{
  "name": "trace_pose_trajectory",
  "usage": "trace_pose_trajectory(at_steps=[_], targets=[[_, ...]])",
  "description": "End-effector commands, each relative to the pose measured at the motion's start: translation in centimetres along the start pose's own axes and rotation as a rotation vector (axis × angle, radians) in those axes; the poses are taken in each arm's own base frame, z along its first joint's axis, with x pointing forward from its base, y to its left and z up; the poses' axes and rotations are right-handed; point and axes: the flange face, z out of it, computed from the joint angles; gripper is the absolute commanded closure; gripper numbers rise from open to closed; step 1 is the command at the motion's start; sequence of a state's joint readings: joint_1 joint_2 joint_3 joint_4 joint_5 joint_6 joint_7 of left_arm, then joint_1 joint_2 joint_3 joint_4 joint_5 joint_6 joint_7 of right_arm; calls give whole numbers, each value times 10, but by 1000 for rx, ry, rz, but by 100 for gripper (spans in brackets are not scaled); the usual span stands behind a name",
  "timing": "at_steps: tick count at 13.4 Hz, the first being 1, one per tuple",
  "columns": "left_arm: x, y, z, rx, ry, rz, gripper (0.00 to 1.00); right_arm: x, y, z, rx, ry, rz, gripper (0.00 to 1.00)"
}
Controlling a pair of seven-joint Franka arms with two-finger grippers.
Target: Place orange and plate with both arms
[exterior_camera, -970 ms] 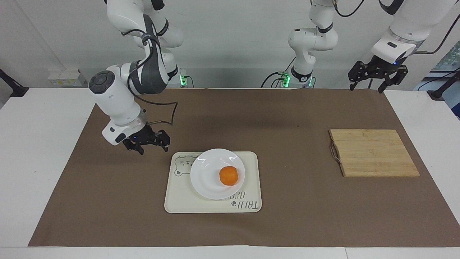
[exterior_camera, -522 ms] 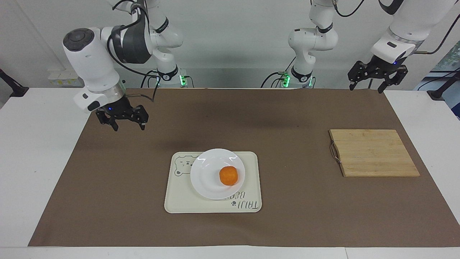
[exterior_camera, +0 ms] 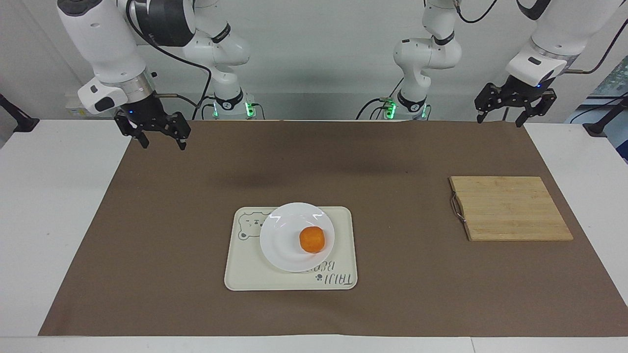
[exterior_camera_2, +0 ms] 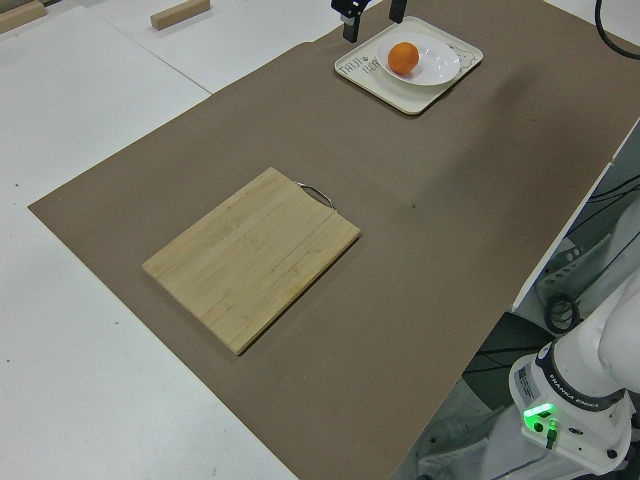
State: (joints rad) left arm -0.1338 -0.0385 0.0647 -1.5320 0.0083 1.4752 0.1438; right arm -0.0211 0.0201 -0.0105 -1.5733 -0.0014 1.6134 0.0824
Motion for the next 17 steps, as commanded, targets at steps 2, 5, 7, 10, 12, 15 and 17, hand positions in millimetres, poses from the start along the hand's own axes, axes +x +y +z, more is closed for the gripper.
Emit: trace_pose_trajectory(at_steps=[2, 5, 7, 10, 12, 15, 17], targets=[[-1, 0, -4, 13, 9, 4, 0, -22, 36, -37, -1, 12, 75, 0], [-1, 0, -4, 13, 9, -5, 0, -36, 60, -50, -3, 12, 109, 0], [-1, -2, -4, 13, 7, -13, 0, -44, 64, -46, -7, 1, 108, 0], [-1, -2, -4, 13, 7, -13, 0, -52, 55, -35, -6, -23, 76, 0], [-1, -2, -4, 11, 8, -13, 0, -57, 48, -30, -6, -37, 64, 0], [-1, -3, -4, 11, 9, -10, 0, -60, 35, -29, -6, -40, 21, 0], [-1, -4, -4, 12, 14, -8, 0, -61, 34, -29, -6, -42, 11, 0]])
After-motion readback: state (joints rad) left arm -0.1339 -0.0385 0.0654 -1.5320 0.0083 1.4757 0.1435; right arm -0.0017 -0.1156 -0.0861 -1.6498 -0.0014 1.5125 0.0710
